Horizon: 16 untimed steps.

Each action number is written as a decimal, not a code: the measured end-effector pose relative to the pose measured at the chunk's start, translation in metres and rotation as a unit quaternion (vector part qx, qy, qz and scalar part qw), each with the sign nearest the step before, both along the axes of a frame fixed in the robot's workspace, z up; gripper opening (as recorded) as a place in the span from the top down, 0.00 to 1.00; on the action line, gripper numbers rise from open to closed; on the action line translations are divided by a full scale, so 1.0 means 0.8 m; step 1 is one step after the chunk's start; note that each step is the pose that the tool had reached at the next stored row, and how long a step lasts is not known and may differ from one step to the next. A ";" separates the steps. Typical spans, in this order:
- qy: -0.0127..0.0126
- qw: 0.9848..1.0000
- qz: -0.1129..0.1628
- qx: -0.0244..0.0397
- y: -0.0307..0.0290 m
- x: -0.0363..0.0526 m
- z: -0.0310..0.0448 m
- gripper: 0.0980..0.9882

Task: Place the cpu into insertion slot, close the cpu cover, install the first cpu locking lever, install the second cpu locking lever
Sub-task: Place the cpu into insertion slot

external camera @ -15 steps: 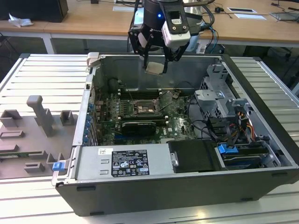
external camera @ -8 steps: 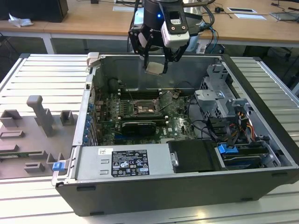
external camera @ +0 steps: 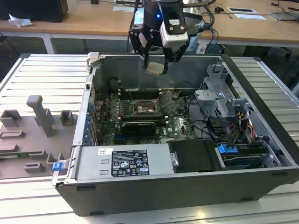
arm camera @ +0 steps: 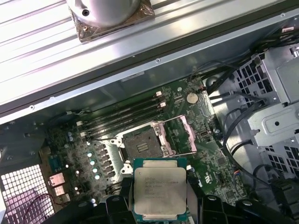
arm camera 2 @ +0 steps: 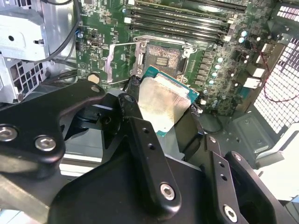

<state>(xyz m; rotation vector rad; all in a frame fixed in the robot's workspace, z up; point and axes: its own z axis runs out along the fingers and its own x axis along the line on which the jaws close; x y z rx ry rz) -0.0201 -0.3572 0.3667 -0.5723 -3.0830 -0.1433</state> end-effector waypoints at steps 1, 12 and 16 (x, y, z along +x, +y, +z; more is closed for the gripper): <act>0.000 1.000 -0.004 0.000 0.0000 0.000 -0.0001 0.50; 0.000 1.000 -0.026 0.000 0.0000 0.000 -0.0020 0.50; 0.001 1.000 -0.027 0.000 0.0000 0.000 -0.0042 0.50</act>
